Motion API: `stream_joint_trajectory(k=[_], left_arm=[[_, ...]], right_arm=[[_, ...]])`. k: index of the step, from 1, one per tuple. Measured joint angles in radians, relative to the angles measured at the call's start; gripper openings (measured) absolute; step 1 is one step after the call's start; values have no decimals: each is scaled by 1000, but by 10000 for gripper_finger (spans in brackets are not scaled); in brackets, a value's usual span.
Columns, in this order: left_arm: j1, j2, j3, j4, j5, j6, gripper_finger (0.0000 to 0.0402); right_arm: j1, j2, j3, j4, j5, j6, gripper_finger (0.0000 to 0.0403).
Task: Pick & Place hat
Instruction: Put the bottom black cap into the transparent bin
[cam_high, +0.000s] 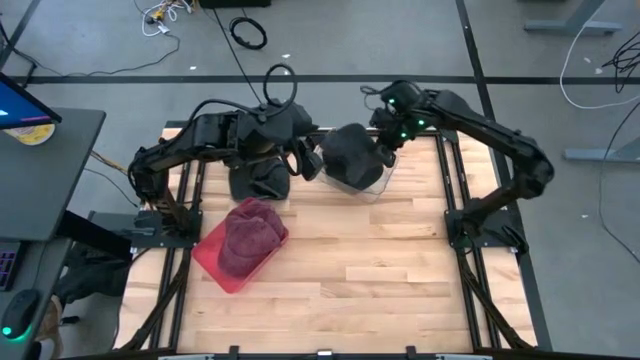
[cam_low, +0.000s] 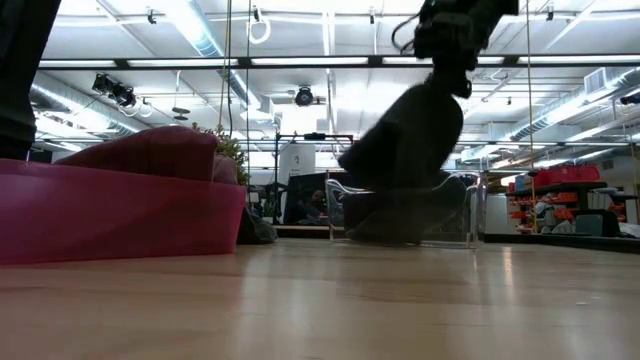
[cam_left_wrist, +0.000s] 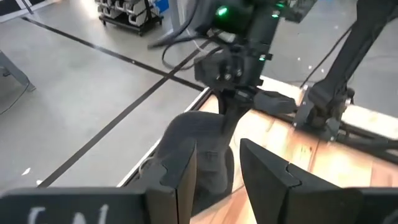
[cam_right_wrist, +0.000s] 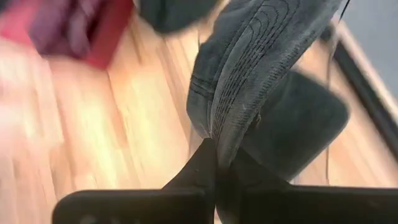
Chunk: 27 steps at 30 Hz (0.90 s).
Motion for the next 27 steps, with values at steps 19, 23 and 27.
stream_joint_trajectory(k=[19,23,27], left_arm=[[3,1,0,-20,-17,18,126],[3,1,0,-20,-18,18,126],[3,1,0,-20,-19,18,126]], right_arm=[[-44,272,0,32,-138,104,5],[-47,315,0,40,-143,136,5],[-48,344,-4,57,-118,163,6]])
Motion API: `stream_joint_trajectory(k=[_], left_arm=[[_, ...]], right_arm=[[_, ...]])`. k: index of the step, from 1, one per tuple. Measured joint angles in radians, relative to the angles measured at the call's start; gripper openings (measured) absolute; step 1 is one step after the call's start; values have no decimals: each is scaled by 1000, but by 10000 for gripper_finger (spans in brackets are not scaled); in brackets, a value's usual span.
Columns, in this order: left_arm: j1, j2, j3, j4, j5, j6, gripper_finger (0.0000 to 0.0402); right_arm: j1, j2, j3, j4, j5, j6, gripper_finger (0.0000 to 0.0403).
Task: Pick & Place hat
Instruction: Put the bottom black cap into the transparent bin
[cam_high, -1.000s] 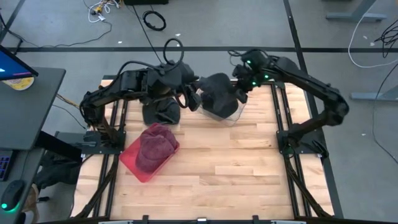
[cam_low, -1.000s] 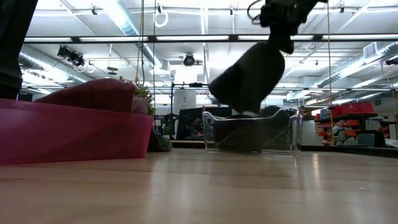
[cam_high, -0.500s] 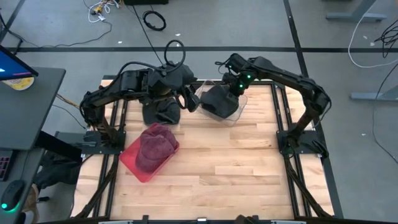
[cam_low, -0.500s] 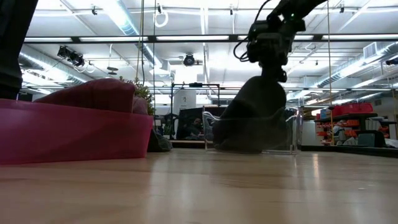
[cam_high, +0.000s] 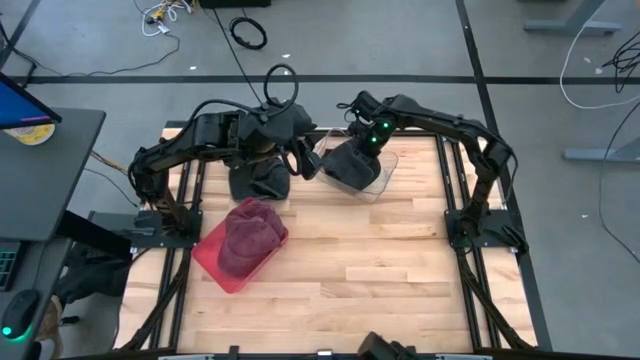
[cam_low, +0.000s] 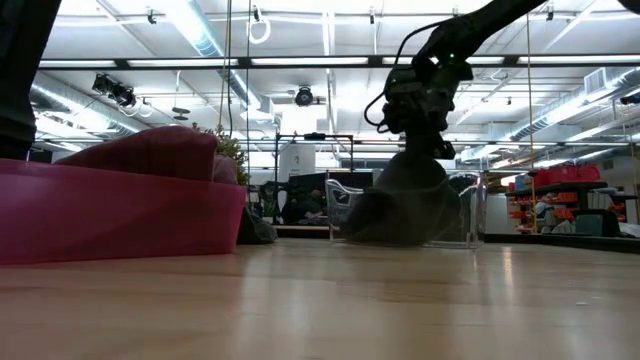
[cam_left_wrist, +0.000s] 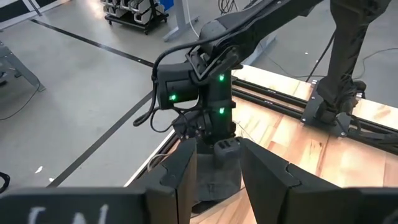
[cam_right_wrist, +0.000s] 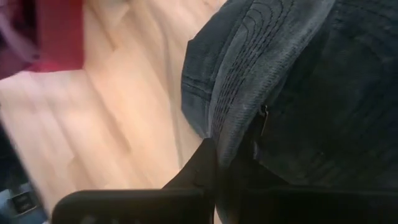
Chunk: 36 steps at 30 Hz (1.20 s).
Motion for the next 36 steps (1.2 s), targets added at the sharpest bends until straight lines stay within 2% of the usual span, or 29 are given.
stream_joint_trajectory(k=[10,16,20,24,28,32,36], left_arm=[[0,0,0,0,-1,-7,126],[0,0,0,0,-1,-21,126],[0,0,0,-2,-1,-26,126],[0,0,0,-35,5,-31,126],[0,1,0,-61,10,-45,126],[0,1,0,-62,10,-48,126],[0,1,0,-72,10,-47,126]], right_arm=[[4,-2,1,2,241,27,7],[10,-1,0,-2,237,6,18],[10,5,-2,-34,237,13,64],[1,7,-1,-107,304,-12,139],[-13,-8,-1,-138,316,-26,203],[-18,-58,0,-134,311,-24,239],[-20,-113,0,-132,310,-25,254]])
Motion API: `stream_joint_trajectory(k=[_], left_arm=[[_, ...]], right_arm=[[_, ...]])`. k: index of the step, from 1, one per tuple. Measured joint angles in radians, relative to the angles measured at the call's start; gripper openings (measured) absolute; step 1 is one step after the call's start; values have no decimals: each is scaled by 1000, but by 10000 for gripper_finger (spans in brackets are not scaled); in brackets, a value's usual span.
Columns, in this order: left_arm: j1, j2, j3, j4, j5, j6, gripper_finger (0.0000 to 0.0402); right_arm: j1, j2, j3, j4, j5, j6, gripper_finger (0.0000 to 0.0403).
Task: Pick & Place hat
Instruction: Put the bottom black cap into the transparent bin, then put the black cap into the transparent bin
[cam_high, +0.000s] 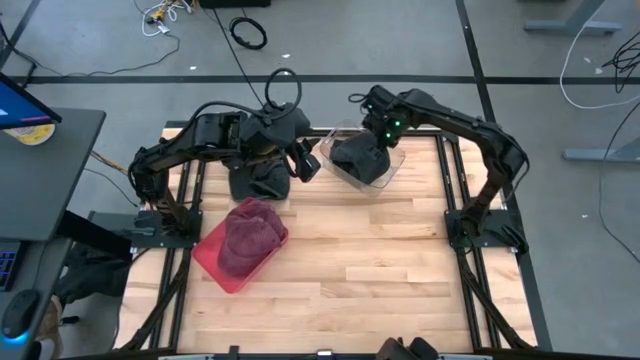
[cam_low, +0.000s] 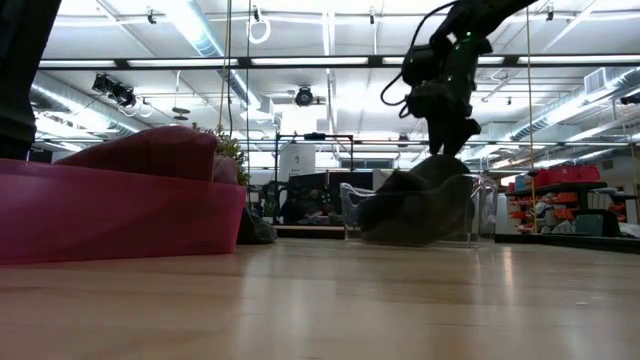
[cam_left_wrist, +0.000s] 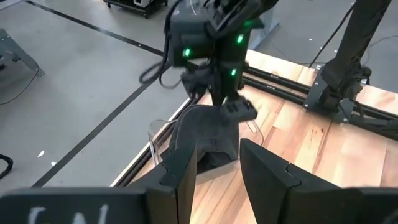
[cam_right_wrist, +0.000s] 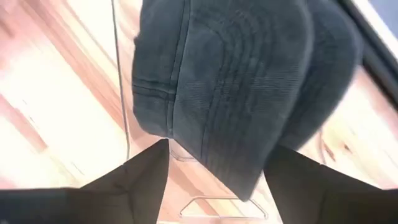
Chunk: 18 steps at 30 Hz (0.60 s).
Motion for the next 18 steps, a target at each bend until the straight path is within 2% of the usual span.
stream_joint_trajectory(k=[6,9,14,18], left_arm=[[0,0,0,-24,0,-4,126],[0,0,0,-87,21,-36,126],[12,3,-1,-247,52,-173,126],[25,18,-1,-299,70,-245,126]], right_arm=[[0,-70,0,40,-2,2,261],[0,-121,1,62,-2,19,261],[22,-223,2,74,-3,85,261],[65,-298,2,103,-13,168,261]])
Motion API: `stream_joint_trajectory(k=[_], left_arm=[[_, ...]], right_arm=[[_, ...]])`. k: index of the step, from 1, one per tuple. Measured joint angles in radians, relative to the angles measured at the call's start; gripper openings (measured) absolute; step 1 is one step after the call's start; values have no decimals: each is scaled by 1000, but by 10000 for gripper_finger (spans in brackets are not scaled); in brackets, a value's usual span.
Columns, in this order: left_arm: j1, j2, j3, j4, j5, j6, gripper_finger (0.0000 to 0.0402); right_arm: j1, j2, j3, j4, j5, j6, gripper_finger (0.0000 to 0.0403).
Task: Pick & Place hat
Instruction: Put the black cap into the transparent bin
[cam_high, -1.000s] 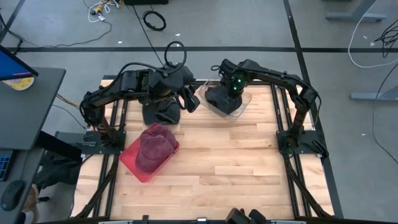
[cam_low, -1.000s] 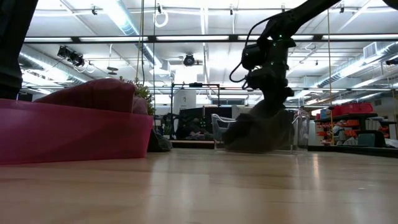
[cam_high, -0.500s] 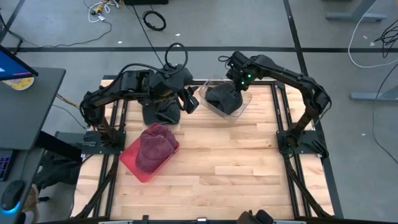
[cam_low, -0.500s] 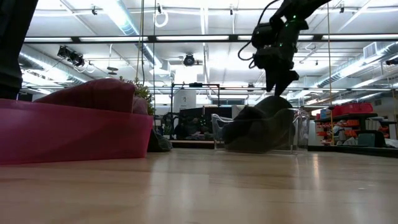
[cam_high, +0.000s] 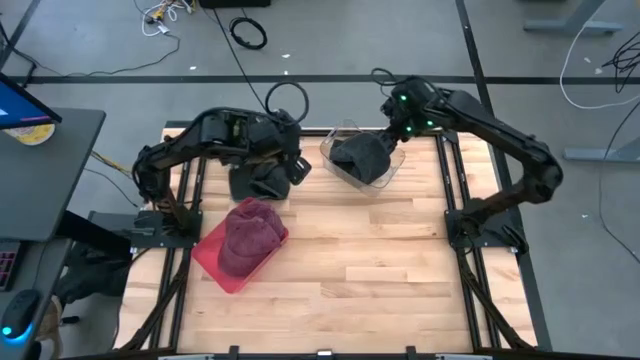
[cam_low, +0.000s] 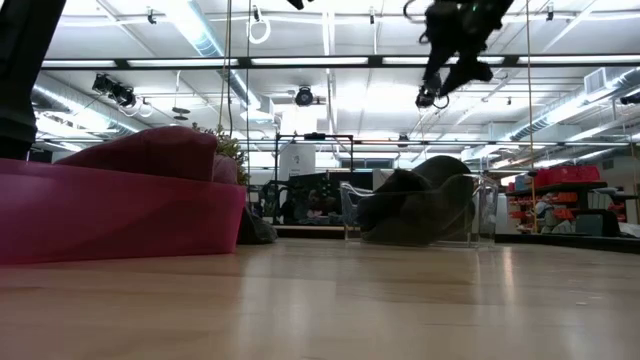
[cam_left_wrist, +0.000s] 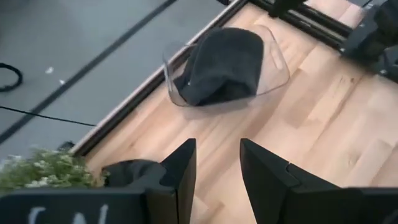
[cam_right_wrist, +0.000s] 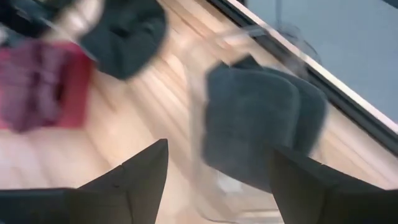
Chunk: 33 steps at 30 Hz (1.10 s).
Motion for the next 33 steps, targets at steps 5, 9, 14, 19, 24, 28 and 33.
stream_joint_trajectory(k=[5,9,14,19,24,28,33], left_arm=[[0,40,1,-60,91,70,126],[3,90,1,-99,129,205,126],[61,142,-3,-101,447,371,126],[119,157,-36,-100,490,395,126],[188,160,-200,-105,521,424,126],[201,161,-369,-82,458,523,126],[200,162,-558,-29,407,499,137]], right_arm=[[67,-57,1,64,-48,72,261],[131,-65,1,70,-48,98,261],[195,-67,1,67,-50,84,261],[255,-109,1,11,-56,39,260],[291,-148,1,3,-6,59,247],[308,-156,1,12,-1,71,234],[315,-155,1,31,-1,85,223]])
